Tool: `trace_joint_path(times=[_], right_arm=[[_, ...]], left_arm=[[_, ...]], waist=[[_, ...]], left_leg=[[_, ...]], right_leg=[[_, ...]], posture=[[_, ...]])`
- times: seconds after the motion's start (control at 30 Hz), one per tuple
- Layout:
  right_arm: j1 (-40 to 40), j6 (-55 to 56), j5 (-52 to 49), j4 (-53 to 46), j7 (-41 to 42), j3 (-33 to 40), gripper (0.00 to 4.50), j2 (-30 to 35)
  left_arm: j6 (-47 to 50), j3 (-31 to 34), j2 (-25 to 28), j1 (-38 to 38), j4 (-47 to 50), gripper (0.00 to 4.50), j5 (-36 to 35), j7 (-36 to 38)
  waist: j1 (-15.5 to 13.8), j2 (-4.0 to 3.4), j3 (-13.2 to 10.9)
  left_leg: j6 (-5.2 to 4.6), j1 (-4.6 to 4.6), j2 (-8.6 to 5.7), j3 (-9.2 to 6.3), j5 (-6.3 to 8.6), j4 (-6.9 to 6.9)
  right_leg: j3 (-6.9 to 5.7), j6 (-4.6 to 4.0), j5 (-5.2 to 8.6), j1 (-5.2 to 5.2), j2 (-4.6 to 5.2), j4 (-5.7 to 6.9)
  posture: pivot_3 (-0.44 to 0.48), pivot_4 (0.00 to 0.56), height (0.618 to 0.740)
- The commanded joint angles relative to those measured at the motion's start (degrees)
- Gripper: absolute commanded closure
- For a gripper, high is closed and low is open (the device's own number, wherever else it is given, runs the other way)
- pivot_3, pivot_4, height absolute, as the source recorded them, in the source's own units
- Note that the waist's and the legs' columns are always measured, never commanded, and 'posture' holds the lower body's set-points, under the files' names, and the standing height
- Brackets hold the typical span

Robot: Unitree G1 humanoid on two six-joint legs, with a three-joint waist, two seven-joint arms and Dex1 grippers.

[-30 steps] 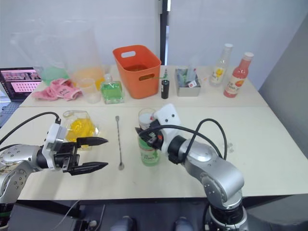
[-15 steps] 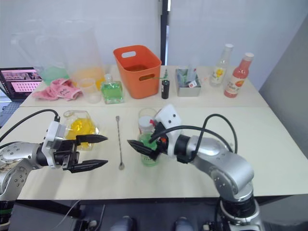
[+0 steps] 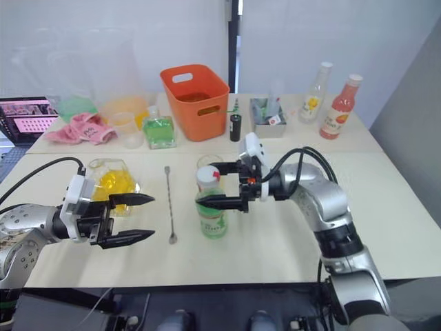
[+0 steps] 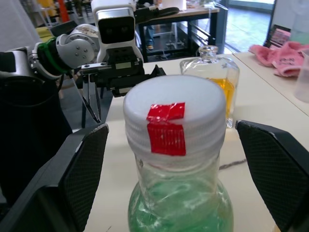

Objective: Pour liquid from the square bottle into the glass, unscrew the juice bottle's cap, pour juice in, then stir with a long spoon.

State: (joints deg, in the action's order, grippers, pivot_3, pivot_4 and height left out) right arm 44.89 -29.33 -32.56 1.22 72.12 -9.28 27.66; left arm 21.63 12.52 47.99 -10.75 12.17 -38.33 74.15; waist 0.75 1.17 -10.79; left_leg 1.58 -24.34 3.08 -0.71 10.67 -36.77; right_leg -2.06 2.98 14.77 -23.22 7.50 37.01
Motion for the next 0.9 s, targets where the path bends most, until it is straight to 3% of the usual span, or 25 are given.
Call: trace_joint_path(times=[0.03,0.1,0.13,0.33,0.43,0.6,0.9], right_arm=[[2.65,4.59,1.91,2.61,5.12,-1.13,0.04,-0.19],[3.41,5.95,2.80,4.31,6.39,-1.62,0.04,-0.68],[3.66,6.61,3.26,5.01,6.92,-1.81,0.27,-0.92],[4.47,7.81,4.23,7.14,9.07,-1.50,2.35,-1.71],[4.14,7.31,3.97,6.50,9.47,-1.19,3.08,-1.45],[2.15,5.62,3.60,1.87,6.17,0.33,3.10,-0.69],[-5.72,-13.93,-2.39,-27.79,-22.96,9.39,3.10,-1.81]], left_arm=[[0.60,2.22,1.37,0.60,2.80,0.00,-0.94,-0.96],[0.95,2.71,1.74,0.93,3.25,0.00,-1.18,-1.10],[1.06,2.91,1.89,1.03,3.33,0.00,-1.22,-1.06],[1.65,3.60,2.66,1.41,3.89,0.00,-1.59,-1.18],[1.85,3.68,2.65,1.43,3.90,0.00,-1.49,-1.25],[1.74,2.90,2.05,0.36,3.37,0.00,-1.02,-1.68],[1.35,2.74,0.80,0.60,3.34,0.00,-1.14,-2.02]], waist=[[-0.06,0.00,0.00],[-0.04,0.00,0.00],[-0.01,0.00,0.00],[-0.02,0.00,0.00],[-0.03,0.00,0.00],[-0.10,0.00,0.00],[-0.14,0.00,-0.01]], left_leg=[[0.00,0.00,0.00,0.00,0.00,0.00],[0.00,0.00,0.00,0.00,0.00,0.00],[0.01,0.00,0.00,0.00,0.00,0.00],[0.01,0.01,0.00,0.01,0.00,0.00],[0.01,0.00,0.00,0.00,0.00,0.00],[0.01,0.00,0.00,0.01,0.00,0.00],[0.03,-0.05,0.00,0.00,-0.01,0.00]], right_leg=[[0.00,0.00,0.00,0.00,0.00,0.00],[0.00,0.00,0.00,0.00,0.00,0.01],[0.00,0.00,0.00,0.00,0.00,0.02],[0.00,0.00,0.00,-0.01,0.00,0.03],[0.00,0.00,0.00,-0.01,0.00,0.03],[0.00,0.00,0.00,-0.01,0.00,0.03],[-0.01,0.00,0.00,-0.06,0.00,0.06]], posture=[[0.000,0.150,0.739],[0.000,0.150,0.739],[0.000,0.150,0.739],[0.000,0.150,0.739],[0.000,0.150,0.739],[0.000,0.150,0.739],[0.000,0.150,0.739]])
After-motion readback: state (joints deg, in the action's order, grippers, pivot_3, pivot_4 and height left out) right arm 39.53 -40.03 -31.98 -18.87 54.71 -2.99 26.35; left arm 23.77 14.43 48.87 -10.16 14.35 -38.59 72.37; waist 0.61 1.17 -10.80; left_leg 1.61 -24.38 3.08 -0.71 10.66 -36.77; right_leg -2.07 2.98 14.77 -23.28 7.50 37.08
